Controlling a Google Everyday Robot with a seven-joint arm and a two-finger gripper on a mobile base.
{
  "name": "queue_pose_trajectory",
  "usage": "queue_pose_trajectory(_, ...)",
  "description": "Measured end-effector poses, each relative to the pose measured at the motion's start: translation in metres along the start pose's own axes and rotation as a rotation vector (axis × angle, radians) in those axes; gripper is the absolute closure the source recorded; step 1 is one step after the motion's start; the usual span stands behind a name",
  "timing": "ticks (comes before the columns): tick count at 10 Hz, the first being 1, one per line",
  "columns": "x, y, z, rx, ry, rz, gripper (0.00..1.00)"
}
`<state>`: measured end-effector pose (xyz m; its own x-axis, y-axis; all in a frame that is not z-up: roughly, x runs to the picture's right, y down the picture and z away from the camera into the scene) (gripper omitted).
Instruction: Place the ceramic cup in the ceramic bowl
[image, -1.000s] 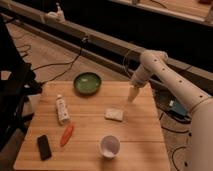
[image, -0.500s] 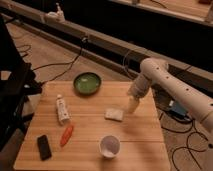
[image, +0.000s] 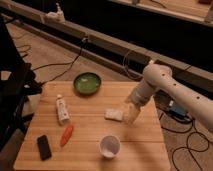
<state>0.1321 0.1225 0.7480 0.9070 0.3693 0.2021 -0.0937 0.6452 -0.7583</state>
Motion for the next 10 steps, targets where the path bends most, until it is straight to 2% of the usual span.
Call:
queue_pose_trajectory(4, -0.001, 0.001, 0.002, -0.004, 0.003, 0.004, 0.2)
queue_pose_trajectory(7, -0.012, 0.025, 0.009, -0.001, -0.002, 0.012, 0.2)
queue_pose_trajectory(10, -0.038, 0.058, 0.027, -0.011, 0.012, -0.016, 0.2)
